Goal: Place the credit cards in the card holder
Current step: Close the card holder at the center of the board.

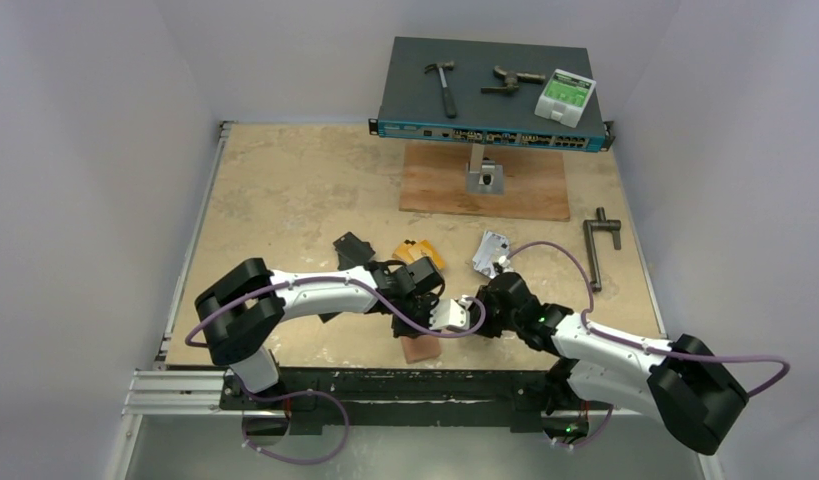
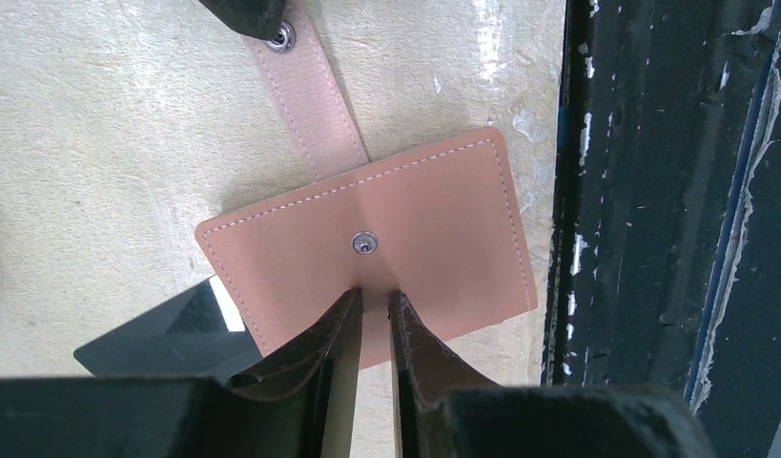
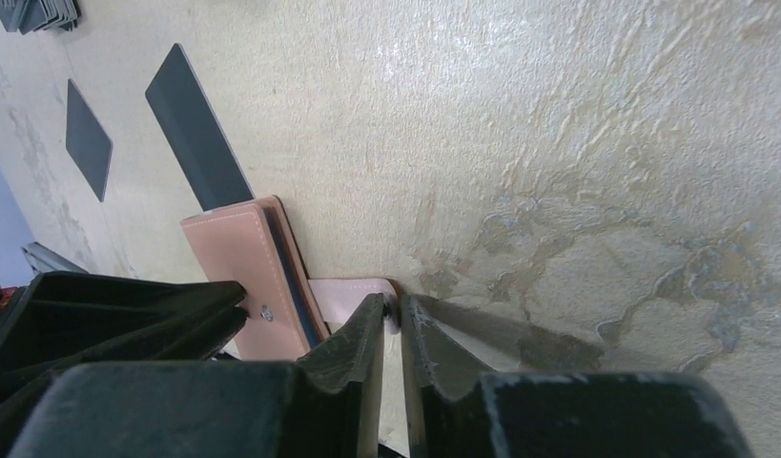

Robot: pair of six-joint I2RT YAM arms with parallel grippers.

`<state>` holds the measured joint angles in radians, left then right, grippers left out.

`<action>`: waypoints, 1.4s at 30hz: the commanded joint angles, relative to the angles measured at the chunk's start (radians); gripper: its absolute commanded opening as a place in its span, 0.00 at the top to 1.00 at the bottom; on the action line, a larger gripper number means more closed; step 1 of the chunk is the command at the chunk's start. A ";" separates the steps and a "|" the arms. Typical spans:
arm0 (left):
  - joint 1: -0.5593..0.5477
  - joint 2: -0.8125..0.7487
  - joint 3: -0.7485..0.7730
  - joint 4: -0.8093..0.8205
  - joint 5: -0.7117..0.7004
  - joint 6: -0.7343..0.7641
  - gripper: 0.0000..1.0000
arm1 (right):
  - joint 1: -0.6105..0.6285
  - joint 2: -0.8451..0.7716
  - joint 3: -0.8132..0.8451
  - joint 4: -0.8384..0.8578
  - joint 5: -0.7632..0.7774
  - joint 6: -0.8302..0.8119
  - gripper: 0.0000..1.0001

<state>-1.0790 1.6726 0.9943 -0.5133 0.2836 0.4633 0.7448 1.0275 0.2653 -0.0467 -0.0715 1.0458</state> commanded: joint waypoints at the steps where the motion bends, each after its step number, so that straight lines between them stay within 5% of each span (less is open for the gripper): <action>1: -0.006 0.023 -0.038 0.080 -0.037 0.025 0.83 | -0.010 -0.004 0.015 0.029 -0.015 -0.018 0.93; 9: -0.006 0.013 -0.042 0.086 -0.050 0.031 0.83 | -0.015 0.011 0.008 0.085 -0.053 -0.019 1.00; 14: -0.006 0.003 -0.041 0.087 -0.056 0.039 0.82 | -0.017 0.026 0.021 0.049 -0.043 -0.034 0.85; 17: -0.006 0.003 -0.043 0.087 -0.055 0.039 0.83 | -0.019 0.038 0.029 0.020 -0.038 -0.044 0.89; 19: -0.006 -0.001 -0.044 0.088 -0.055 0.041 0.82 | -0.019 0.034 0.030 0.024 -0.034 -0.042 1.00; 25: -0.006 -0.009 -0.046 0.089 -0.070 0.046 0.82 | -0.019 -0.020 0.043 -0.003 -0.041 -0.039 1.00; 34: -0.006 -0.002 -0.039 0.081 -0.076 0.042 0.82 | -0.020 -0.114 0.042 -0.105 -0.024 -0.045 0.87; 42: -0.006 -0.008 -0.040 0.079 -0.079 0.041 0.83 | -0.021 -0.075 0.029 -0.061 -0.046 -0.040 0.89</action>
<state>-1.0851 1.6573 0.9703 -0.4465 0.2489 0.4831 0.7319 0.9291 0.2787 -0.1242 -0.1078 1.0126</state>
